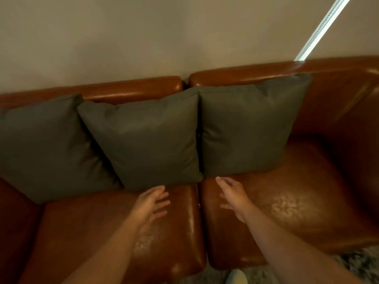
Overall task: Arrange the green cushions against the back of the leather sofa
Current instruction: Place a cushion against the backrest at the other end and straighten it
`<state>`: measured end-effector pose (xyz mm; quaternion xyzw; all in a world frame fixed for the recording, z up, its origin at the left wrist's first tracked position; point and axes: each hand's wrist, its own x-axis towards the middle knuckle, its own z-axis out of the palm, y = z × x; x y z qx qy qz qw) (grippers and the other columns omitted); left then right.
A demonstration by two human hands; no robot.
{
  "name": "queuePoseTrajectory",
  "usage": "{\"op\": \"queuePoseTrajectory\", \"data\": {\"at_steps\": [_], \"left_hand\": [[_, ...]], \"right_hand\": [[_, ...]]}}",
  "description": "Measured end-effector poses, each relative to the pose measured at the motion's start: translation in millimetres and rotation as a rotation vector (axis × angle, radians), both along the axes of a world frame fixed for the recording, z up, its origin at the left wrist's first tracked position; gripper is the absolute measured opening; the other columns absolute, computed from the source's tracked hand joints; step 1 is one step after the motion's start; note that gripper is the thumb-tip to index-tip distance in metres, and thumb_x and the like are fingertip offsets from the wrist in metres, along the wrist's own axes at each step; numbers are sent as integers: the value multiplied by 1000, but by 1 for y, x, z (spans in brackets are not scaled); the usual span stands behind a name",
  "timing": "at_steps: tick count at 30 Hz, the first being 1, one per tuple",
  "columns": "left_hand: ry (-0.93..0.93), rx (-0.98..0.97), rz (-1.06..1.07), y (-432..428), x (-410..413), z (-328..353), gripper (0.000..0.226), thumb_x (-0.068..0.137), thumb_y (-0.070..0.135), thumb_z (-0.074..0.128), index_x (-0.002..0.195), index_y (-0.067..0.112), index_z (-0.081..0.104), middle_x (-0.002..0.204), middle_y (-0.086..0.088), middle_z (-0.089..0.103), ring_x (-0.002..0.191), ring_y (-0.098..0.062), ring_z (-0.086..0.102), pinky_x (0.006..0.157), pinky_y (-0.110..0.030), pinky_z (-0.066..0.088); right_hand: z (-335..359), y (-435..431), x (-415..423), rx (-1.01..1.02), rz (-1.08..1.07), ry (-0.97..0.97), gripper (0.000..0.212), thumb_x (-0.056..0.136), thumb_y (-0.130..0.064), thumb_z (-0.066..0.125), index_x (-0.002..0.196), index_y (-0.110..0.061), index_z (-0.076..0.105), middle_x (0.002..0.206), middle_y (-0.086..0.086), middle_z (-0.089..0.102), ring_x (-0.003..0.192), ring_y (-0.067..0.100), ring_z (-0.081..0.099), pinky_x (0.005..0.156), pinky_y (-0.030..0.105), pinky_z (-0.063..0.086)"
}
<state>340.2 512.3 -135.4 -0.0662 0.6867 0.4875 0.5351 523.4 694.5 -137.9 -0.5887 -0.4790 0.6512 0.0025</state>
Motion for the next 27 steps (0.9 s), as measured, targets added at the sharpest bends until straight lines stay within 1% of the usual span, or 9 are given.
{"op": "queuePoseTrajectory", "data": {"at_steps": [2,5,9,13,16,19,22,24,27], "left_hand": [[-9,2,-15,20,24,2,25,103,28,52,127,22,57,139,-12,60,116,-28,64,88,-45,52],[24,6,-34,52,39,3,28,102,30,53,128,21,57,138,-11,61,118,-28,62,95,-47,49],[72,25,-84,101,33,2,48,101,39,53,143,16,51,142,-12,58,124,-30,58,98,-46,48],[119,79,-130,161,29,5,56,102,43,49,149,13,44,146,-15,53,131,-32,53,107,-45,42],[135,81,-135,200,30,2,55,104,41,48,151,14,41,149,-16,50,132,-32,52,109,-42,42],[119,35,-29,230,35,-7,62,103,52,41,156,21,31,157,-13,41,139,-34,45,115,-49,37],[80,-32,124,254,38,-20,74,98,69,31,158,26,29,161,-10,35,144,-37,37,116,-58,32],[90,-53,192,269,37,-29,81,93,77,28,157,28,30,163,-7,32,146,-39,33,116,-64,28],[122,-36,284,287,39,-37,83,89,80,29,157,32,30,165,-4,30,150,-38,27,115,-70,21]], "right_hand": [[3,20,20,19,-8,-21,41,96,-49,57,131,-27,56,136,1,50,119,24,53,95,47,52],[3,46,33,28,-22,-23,45,97,-46,56,136,-23,53,132,1,49,118,23,52,97,48,50],[2,87,42,96,-74,-40,61,97,-47,55,149,-19,41,145,6,46,128,30,49,93,45,49],[-1,145,56,278,-101,-121,68,98,-49,53,153,-13,35,156,10,40,139,32,42,110,41,39],[-5,186,70,303,-184,-83,64,100,-50,47,151,-15,36,152,10,45,135,33,48,109,49,42],[-15,225,78,312,-209,-54,63,100,-57,37,151,-20,35,152,8,45,133,35,49,107,54,43],[-34,262,82,275,-231,-27,75,97,-67,27,159,-25,18,164,7,27,145,36,34,114,58,34],[-45,282,84,241,-220,-2,74,97,-67,25,160,-30,13,166,4,21,149,34,28,117,57,29],[-56,305,84,231,-167,49,70,99,-64,26,159,-32,13,165,5,25,148,33,29,119,51,27]]}}
